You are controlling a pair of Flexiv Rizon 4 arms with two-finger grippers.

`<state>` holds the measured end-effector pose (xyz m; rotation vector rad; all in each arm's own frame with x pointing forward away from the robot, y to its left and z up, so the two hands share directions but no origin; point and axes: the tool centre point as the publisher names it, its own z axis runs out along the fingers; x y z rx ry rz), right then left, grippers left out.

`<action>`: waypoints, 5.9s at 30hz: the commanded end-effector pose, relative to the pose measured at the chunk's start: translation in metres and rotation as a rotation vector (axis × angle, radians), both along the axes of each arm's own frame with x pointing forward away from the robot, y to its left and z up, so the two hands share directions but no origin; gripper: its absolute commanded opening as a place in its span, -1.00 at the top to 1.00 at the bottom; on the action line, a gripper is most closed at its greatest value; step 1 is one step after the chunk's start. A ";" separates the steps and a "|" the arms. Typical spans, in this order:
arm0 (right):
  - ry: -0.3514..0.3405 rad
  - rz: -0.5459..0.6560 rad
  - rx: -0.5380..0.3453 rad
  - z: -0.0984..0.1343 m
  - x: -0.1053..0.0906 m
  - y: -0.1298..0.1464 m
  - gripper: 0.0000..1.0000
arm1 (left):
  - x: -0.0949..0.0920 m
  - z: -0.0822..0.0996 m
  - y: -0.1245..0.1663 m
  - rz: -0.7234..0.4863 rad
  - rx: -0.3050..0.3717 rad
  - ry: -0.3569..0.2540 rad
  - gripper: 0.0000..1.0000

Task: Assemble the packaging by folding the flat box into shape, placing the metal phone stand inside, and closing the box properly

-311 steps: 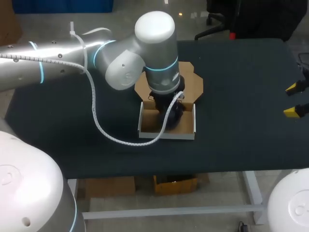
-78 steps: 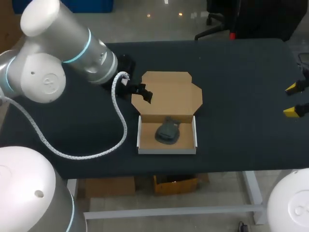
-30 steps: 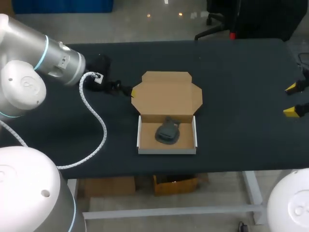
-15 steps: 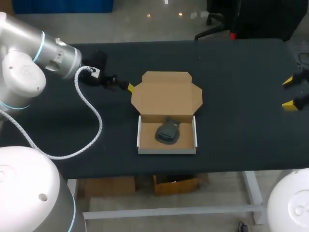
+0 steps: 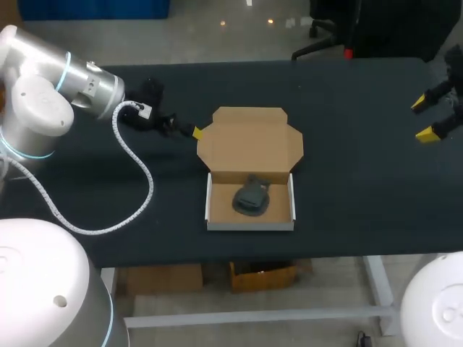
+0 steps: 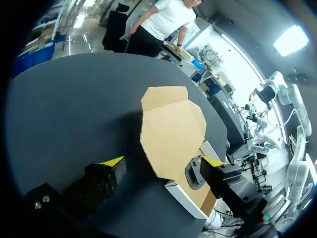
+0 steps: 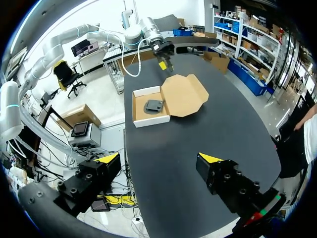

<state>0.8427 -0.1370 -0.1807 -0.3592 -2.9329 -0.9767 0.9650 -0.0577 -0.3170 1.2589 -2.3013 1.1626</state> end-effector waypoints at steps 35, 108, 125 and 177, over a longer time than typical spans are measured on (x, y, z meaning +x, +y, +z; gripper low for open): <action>0.131 0.181 -0.112 0.021 0.084 0.044 -1.00 | 0.001 -0.031 -0.035 -0.127 -0.187 0.088 0.03; 0.138 0.268 -0.174 0.046 0.115 0.082 -1.00 | -0.020 -0.017 -0.059 -0.476 -0.266 -0.261 1.00; 0.124 0.336 -0.222 0.053 0.129 0.100 -1.00 | -0.020 -0.017 -0.059 -0.476 -0.266 -0.261 1.00; 0.030 0.329 -0.393 0.041 0.156 0.191 -1.00 | -0.037 -0.008 -0.056 -0.424 -0.089 -0.688 1.00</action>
